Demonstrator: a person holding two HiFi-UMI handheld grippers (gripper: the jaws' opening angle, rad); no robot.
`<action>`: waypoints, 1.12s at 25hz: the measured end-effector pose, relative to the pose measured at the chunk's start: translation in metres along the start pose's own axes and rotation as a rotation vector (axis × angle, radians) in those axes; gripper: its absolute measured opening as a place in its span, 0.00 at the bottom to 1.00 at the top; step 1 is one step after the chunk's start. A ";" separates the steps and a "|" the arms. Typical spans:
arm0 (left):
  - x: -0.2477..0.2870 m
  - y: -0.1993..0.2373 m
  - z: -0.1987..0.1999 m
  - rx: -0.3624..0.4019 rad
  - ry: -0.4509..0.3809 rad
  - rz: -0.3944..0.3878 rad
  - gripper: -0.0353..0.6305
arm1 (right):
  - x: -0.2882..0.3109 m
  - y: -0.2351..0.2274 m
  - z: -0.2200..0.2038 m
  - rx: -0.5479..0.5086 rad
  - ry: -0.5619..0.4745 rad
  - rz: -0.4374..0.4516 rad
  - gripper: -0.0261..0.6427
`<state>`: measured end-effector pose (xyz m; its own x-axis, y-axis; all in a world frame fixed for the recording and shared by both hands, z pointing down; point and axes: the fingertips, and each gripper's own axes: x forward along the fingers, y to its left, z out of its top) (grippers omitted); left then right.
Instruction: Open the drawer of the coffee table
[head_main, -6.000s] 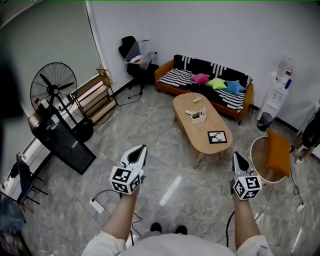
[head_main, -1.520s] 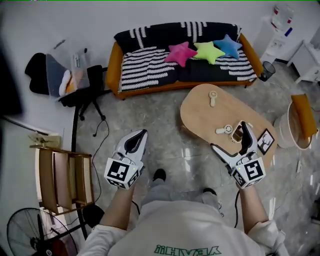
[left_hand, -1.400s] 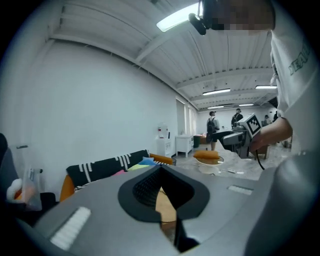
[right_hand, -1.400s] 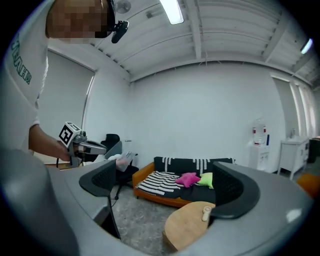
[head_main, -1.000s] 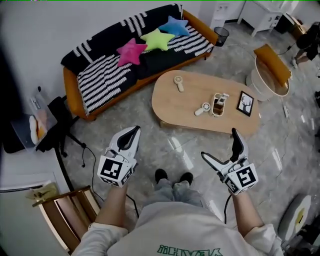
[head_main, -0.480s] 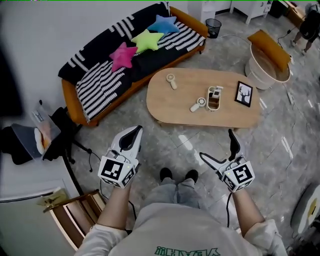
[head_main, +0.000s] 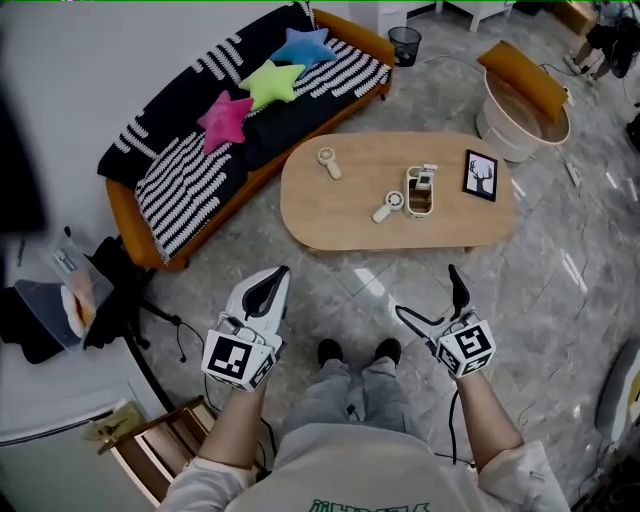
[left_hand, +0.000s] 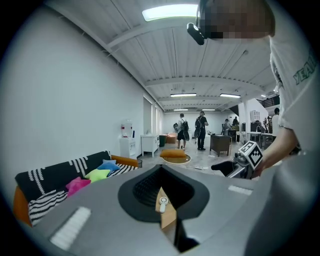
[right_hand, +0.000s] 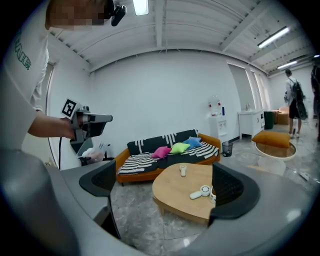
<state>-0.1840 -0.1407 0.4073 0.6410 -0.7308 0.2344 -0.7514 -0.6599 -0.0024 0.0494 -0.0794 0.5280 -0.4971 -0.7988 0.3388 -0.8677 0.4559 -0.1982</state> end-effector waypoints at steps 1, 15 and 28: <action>0.002 0.003 -0.007 -0.003 -0.005 0.003 0.05 | 0.006 -0.002 -0.012 0.013 0.003 0.002 0.92; 0.061 0.022 -0.188 -0.039 -0.057 0.012 0.05 | 0.144 -0.032 -0.255 0.181 0.075 0.009 0.92; 0.135 0.020 -0.337 -0.030 -0.107 -0.036 0.05 | 0.273 -0.085 -0.423 0.311 0.046 -0.039 0.92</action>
<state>-0.1654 -0.1942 0.7661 0.6798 -0.7221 0.1285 -0.7307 -0.6819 0.0342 -0.0142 -0.1703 1.0262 -0.4695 -0.7913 0.3918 -0.8468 0.2779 -0.4535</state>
